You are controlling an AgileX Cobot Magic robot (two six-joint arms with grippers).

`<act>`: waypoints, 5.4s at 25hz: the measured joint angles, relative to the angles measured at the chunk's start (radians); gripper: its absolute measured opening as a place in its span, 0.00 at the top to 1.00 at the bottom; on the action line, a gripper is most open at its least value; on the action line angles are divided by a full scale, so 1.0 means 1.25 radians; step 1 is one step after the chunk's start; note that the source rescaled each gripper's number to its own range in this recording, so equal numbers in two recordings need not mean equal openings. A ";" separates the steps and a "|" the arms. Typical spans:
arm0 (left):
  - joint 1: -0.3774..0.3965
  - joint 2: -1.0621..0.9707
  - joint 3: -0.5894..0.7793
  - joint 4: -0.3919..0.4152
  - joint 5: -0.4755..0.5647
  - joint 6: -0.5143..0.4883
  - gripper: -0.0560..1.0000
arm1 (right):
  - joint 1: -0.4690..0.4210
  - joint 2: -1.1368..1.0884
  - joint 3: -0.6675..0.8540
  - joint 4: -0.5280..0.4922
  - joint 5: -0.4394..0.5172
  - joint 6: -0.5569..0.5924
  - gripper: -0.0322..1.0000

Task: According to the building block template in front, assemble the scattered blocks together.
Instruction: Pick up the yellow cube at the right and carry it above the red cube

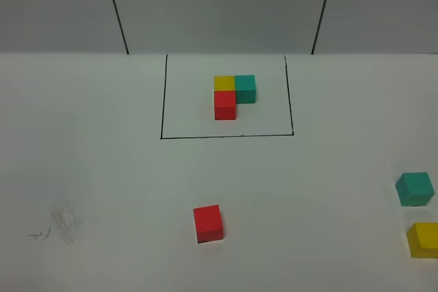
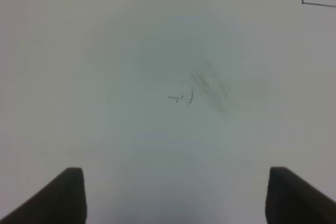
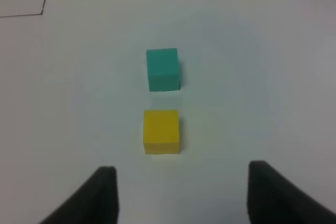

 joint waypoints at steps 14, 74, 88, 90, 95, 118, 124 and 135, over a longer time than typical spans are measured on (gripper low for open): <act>0.000 0.000 0.000 0.000 0.000 0.000 0.00 | 0.000 0.316 -0.090 0.000 0.001 -0.029 0.24; 0.000 0.000 0.000 -0.001 -0.002 0.000 0.00 | 0.031 0.990 -0.211 0.042 -0.142 -0.069 0.03; 0.000 0.000 0.000 -0.001 -0.002 0.000 0.00 | 0.031 1.021 -0.178 0.042 -0.177 -0.026 0.05; 0.000 0.000 0.000 -0.001 -0.002 0.000 0.00 | 0.031 1.026 -0.178 0.043 -0.182 -0.026 0.05; 0.000 0.000 0.000 -0.001 -0.002 0.000 0.00 | 0.031 1.040 -0.178 0.044 -0.192 -0.026 0.06; 0.000 0.000 0.000 -0.001 -0.002 0.000 0.00 | 0.031 1.166 -0.178 0.045 -0.259 -0.026 0.06; 0.000 0.000 0.000 -0.001 -0.002 0.000 0.00 | 0.031 1.189 -0.178 0.045 -0.271 -0.026 0.07; 0.000 0.000 0.000 -0.001 -0.002 -0.001 0.00 | 0.031 1.197 -0.178 0.045 -0.279 -0.026 0.09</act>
